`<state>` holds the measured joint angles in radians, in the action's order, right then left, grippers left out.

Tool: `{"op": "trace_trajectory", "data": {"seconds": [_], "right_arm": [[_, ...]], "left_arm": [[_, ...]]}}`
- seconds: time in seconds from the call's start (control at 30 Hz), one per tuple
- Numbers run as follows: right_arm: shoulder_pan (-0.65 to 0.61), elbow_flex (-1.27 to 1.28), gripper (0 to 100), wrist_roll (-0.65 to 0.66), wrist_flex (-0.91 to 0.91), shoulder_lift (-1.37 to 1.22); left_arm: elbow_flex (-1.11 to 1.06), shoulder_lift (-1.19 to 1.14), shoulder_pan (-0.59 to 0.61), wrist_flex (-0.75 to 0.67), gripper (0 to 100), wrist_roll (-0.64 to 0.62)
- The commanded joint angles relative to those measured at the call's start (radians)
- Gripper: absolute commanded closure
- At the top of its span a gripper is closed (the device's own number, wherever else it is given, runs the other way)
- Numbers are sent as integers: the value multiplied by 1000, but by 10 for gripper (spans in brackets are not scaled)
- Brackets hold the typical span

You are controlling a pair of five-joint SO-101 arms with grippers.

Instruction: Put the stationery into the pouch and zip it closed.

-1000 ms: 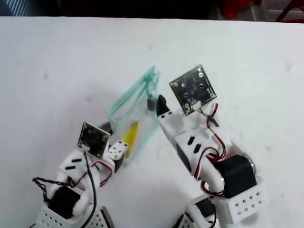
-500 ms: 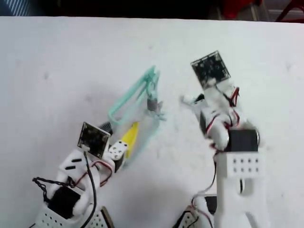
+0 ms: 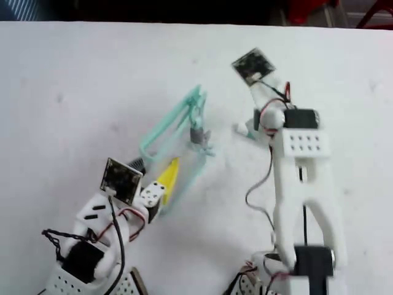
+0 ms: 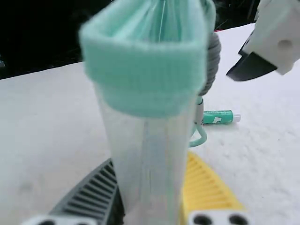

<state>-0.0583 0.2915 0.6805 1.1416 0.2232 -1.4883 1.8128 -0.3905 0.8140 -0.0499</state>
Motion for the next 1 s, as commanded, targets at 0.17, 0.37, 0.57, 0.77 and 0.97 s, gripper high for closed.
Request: {"op": "trace_trajectory", "data": {"seconds": [0.17,0.37,0.57,0.77,0.97], "right_arm": [[5,-170,793,117,-7,-259],[12,-345,792,120,-1,-476],[21,-434,793,192,16,-645],[24,-440,794,267,30,-716],[25,-439,879,267,-38,-776]], "left_arm": [[32,12,5,-29,868,9],[31,12,4,-29,868,9],[31,12,4,-29,868,9],[31,12,4,-29,868,9],[31,12,4,-29,868,9]]}}
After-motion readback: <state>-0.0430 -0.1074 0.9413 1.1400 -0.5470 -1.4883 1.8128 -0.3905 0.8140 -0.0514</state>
